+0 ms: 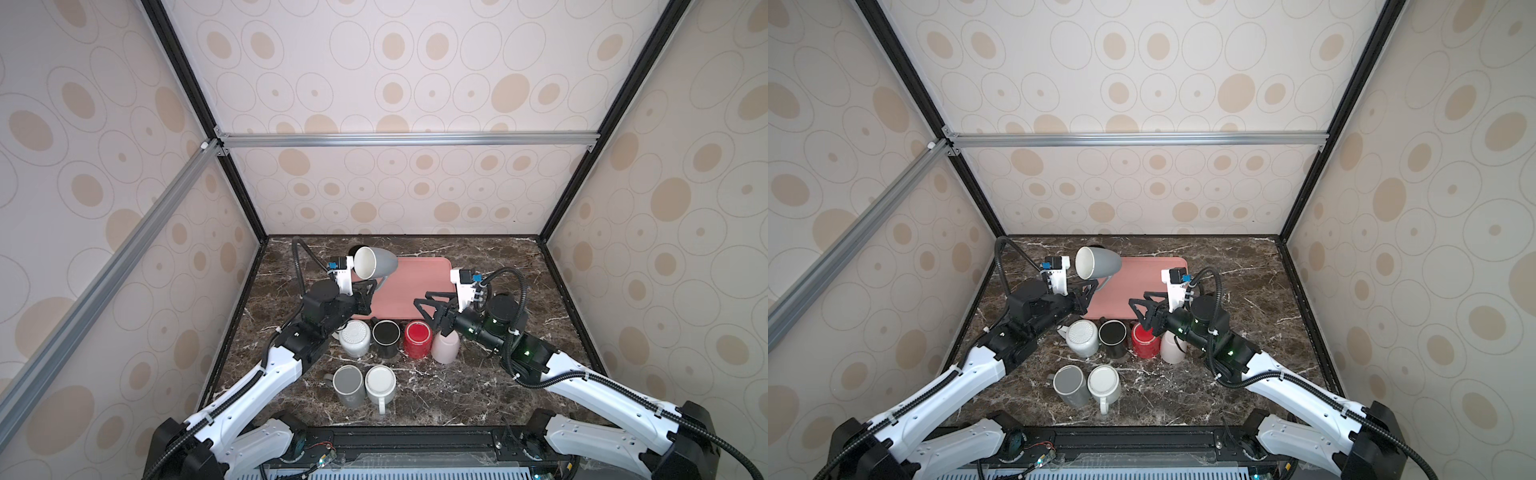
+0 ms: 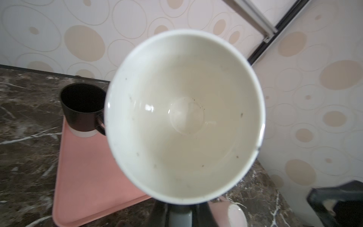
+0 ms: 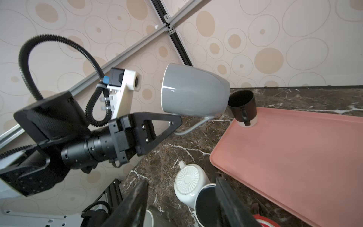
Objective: Turn the mug right side up
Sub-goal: Place the mug on the tray.
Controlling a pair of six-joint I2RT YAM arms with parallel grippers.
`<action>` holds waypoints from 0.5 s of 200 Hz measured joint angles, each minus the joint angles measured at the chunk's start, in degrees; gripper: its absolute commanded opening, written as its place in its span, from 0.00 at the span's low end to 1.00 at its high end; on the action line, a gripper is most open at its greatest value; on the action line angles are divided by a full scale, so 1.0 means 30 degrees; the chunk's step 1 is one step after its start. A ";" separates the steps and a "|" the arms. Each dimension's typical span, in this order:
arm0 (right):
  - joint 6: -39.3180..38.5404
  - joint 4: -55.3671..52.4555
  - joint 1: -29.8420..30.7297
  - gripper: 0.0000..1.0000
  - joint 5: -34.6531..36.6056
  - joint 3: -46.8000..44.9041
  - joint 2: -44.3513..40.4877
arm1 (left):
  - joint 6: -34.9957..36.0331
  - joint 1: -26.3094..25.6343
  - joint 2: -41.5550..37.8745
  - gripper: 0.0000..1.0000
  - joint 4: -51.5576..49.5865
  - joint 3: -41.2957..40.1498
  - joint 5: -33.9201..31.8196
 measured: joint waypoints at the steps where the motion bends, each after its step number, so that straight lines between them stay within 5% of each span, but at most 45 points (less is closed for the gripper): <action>1: -0.0022 -0.0066 0.0000 0.57 0.0029 -0.0015 -0.0022 | 0.0022 0.0015 0.0051 0.00 -0.0080 0.0058 -0.0015; 100: -0.0969 -0.1800 0.0000 0.58 0.1049 -0.0685 -0.1727 | 0.3636 0.0816 0.6142 0.00 -0.7570 0.5231 -0.3541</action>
